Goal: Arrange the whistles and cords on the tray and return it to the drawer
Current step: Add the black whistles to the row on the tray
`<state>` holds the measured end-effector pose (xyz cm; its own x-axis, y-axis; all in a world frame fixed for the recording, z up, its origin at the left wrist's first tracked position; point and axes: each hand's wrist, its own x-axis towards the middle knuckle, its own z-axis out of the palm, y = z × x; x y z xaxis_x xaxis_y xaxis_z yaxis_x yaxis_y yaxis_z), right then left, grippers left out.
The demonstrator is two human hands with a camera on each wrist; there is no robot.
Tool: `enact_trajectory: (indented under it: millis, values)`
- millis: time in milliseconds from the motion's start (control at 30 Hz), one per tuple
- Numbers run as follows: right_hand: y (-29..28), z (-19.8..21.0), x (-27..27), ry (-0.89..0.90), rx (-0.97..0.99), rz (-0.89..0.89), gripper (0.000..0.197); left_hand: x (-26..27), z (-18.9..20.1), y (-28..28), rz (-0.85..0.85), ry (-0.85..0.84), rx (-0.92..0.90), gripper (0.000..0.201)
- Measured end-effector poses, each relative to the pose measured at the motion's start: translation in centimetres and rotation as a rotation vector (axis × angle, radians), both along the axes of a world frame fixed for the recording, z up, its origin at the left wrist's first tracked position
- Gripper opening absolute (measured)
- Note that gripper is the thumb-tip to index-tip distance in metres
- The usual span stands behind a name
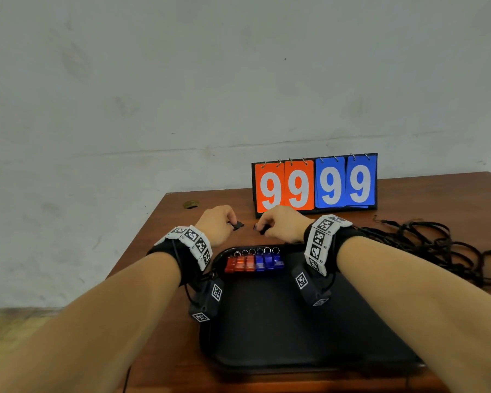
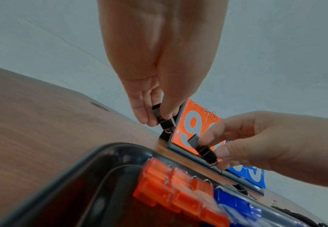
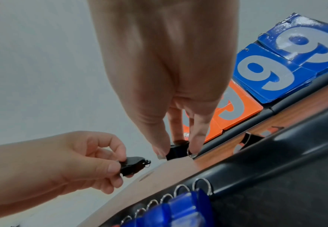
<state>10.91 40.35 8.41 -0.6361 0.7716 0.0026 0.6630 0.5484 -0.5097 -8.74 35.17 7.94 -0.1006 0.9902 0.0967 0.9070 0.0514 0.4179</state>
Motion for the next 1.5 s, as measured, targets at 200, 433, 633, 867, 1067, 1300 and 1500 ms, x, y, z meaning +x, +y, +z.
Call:
enact_trajectory:
  millis: [200,433,633,867,1067,1300,1500]
  values:
    - [-2.8,2.1,1.8,0.187,0.004,-0.062,0.011,0.6,2.1,-2.7,0.004,-0.090,0.000,0.013]
    - [-6.7,4.8,5.4,0.203,0.024,-0.137,0.026,4.6,5.0,-5.3,-0.024,-0.077,0.030,0.019]
    - [-8.8,6.2,8.3,0.230,0.014,-0.169,0.038,8.1,6.0,-6.6,-0.089,-0.074,0.057,0.019]
    - [-9.3,6.3,10.7,0.199,0.086,-0.195,0.034,10.7,6.1,-6.7,-0.147,-0.054,0.032,0.010]
    - [-8.4,5.2,11.3,0.234,-0.030,-0.222,0.034,11.7,5.4,-5.6,-0.160,-0.026,-0.058,0.024]
    - [-7.0,3.5,10.5,0.327,-0.171,-0.243,0.033,11.3,3.8,-4.4,-0.181,-0.017,-0.091,0.026]
    - [-5.3,1.8,10.0,0.359,-0.245,-0.265,0.029,10.9,2.6,-3.3,-0.156,0.000,-0.020,0.030]
